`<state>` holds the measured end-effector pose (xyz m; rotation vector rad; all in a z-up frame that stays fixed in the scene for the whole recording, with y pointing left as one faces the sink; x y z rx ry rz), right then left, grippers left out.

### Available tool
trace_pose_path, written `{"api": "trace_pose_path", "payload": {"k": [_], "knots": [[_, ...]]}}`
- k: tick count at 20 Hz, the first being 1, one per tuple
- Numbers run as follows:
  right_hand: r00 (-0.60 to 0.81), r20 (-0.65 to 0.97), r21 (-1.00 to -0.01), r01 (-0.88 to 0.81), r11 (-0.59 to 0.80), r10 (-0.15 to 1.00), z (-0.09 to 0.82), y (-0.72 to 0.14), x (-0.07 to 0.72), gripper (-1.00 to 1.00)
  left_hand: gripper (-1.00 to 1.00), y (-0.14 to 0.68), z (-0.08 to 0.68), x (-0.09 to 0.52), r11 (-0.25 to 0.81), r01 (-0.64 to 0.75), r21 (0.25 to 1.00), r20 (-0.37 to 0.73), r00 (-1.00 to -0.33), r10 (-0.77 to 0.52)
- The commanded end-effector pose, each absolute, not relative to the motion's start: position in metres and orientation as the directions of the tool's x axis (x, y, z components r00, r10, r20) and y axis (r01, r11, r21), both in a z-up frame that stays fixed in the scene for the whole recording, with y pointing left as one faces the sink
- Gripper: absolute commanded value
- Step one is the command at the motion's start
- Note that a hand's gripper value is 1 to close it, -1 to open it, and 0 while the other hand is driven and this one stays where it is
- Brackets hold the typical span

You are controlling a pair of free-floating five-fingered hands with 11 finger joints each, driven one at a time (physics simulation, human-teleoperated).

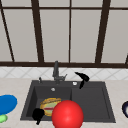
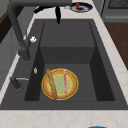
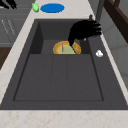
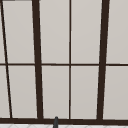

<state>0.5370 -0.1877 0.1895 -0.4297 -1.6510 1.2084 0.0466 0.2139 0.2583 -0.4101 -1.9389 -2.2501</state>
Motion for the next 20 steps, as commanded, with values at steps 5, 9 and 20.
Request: {"api": "trace_pose_path", "payload": {"k": [5,9,20], "knots": [[-0.359,0.472,-0.882,-0.198,0.429,0.805,0.189,-0.209,0.508,-1.0,0.0,0.214,0.258,0.047,-0.158,0.283,0.946,0.296,-0.953,0.069],[-0.333,0.465,-0.885,-0.184,0.428,0.82,0.188,-0.221,0.493,-1.0,0.0,0.214,0.258,0.047,-0.158,0.283,0.946,0.296,-0.953,0.069],[-0.29,0.465,-0.885,-0.183,0.428,0.836,0.187,-0.261,0.438,-1.0,0.0,0.214,0.258,0.047,-0.158,0.283,0.946,0.296,-0.953,0.069]]}}
